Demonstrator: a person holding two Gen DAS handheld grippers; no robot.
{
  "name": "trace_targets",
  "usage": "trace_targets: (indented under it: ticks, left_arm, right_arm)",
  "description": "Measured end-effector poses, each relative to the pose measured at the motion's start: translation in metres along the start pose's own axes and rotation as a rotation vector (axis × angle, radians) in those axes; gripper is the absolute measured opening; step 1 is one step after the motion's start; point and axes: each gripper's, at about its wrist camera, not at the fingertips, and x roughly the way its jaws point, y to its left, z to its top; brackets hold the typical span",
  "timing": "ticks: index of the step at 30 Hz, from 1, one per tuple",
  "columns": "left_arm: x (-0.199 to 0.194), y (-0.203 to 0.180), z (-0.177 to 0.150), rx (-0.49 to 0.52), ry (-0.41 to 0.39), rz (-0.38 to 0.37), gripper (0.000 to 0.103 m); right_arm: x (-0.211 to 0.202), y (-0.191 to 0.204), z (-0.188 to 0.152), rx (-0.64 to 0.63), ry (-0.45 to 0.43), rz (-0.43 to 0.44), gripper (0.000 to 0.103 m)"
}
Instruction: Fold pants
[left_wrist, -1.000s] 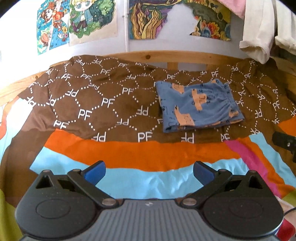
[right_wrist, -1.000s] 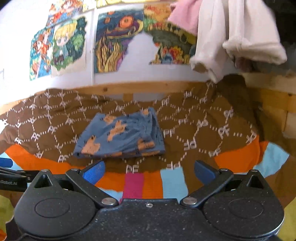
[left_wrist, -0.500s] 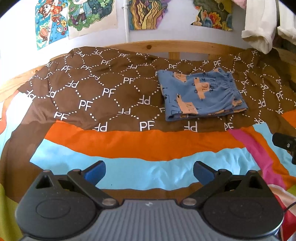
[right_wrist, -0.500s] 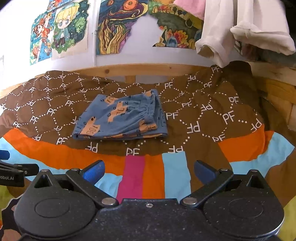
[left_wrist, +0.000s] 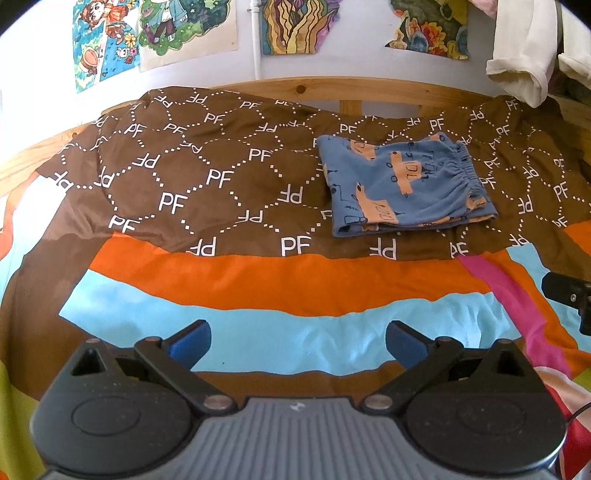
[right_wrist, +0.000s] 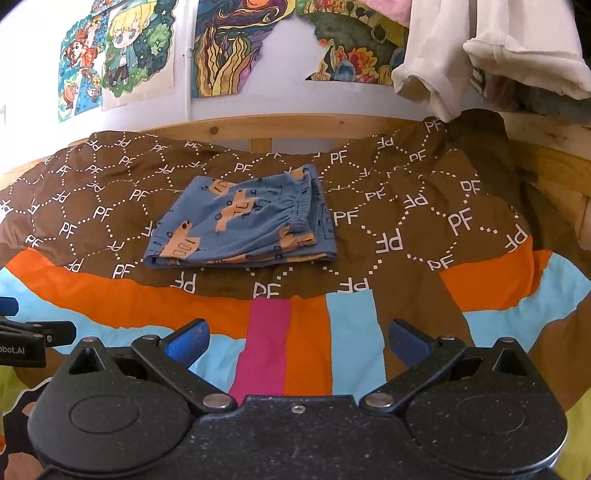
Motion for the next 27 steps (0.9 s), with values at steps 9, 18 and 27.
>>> trace_targets:
  ticks: [9, 18, 27]
  left_arm:
    - [0.0003, 0.0000, -0.0001, -0.001, 0.003, -0.003, 0.103]
    - [0.0005, -0.0005, -0.0005, 0.000, 0.005, -0.001, 0.103]
    - [0.0004, -0.0005, -0.0025, -0.006, 0.010, -0.002, 0.103]
  right_arm:
    - [0.0010, -0.0006, -0.0001, 0.008, 0.015, 0.003, 0.102]
    - [0.0029, -0.0017, 0.0006, 0.009, 0.036, 0.007, 0.102]
    - [0.0032, -0.0014, 0.0004, 0.011, 0.046, 0.011, 0.102]
